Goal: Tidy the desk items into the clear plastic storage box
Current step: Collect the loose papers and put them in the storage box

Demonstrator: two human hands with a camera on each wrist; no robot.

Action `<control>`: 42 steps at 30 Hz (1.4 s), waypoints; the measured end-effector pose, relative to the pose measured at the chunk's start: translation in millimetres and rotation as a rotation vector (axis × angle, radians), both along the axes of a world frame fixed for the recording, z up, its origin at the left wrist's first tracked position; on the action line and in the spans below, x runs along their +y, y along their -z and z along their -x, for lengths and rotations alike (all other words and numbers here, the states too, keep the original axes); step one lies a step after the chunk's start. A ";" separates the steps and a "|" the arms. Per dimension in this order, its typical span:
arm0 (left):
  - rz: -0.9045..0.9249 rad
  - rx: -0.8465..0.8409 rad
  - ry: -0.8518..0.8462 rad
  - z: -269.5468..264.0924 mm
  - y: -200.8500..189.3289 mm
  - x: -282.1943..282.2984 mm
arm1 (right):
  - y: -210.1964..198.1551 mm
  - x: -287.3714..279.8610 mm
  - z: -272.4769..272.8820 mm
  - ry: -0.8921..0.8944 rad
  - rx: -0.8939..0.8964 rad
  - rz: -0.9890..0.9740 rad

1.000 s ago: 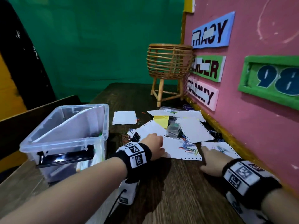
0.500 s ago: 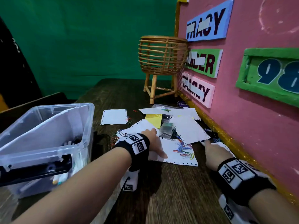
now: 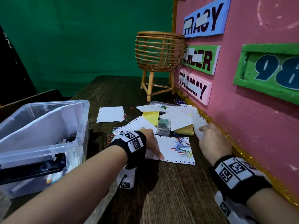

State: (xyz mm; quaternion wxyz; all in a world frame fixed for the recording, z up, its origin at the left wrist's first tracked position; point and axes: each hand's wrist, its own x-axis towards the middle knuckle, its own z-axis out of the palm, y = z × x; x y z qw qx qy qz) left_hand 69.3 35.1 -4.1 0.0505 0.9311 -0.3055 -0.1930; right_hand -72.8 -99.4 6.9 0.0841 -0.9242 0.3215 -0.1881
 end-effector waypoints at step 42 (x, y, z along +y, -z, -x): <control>0.244 -0.304 0.061 -2.9 11.9 -12.9 | 2.6 0.0 -2.1 -0.183 -0.479 -0.118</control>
